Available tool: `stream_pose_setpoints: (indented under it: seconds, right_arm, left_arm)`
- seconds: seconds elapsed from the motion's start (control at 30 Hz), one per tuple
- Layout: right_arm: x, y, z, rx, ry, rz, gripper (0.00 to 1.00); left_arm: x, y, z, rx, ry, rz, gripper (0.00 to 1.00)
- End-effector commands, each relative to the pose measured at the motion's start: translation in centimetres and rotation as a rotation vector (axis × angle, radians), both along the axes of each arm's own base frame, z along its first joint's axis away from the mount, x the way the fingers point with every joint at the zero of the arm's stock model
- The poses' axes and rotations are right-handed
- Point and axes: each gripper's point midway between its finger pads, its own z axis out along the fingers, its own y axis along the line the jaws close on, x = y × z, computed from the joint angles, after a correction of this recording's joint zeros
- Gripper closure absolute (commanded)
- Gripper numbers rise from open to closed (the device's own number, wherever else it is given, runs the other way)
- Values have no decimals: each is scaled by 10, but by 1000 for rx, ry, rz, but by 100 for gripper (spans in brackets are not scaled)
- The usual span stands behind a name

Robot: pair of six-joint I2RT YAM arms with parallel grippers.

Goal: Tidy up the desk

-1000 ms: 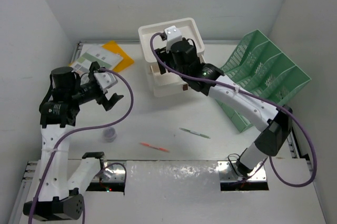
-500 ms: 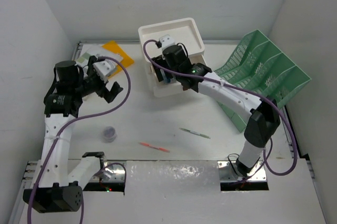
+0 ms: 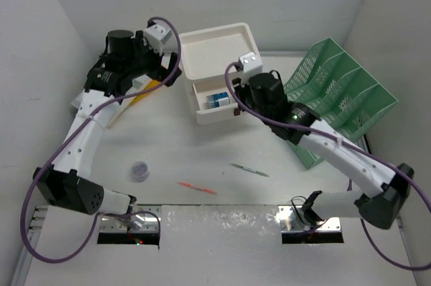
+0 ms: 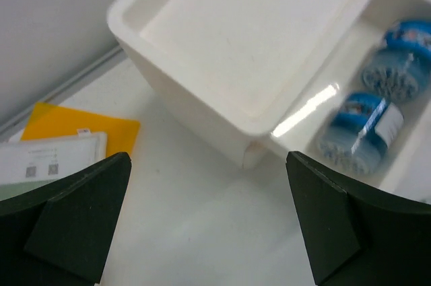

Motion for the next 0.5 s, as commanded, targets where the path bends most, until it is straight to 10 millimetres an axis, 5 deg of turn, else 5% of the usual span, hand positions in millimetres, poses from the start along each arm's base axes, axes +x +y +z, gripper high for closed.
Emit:
stream_pose_setpoints:
  seconds: [0.0,0.13,0.2,0.23,0.47]
  right_arm:
    - [-12,-26,-10,-25,-18,-76,67]
    - [-29,-33,-53,-37,54,-58,48]
    - [-30,-30,-58,4,52,-53,45]
    - [-35,-26,-75,7,80,-26,45]
    - [-19,-2,-88,108,91,27,52]
  left_arm:
    - [45,6,34,-138,-38,196,2]
    - [81,3,17,-170,22,288,4]
    - [95,-3,4,-158,45,296,4]
    - [100,-9,4,-153,42,291,4]
    - [120,-30,-23,-139,83,275,4]
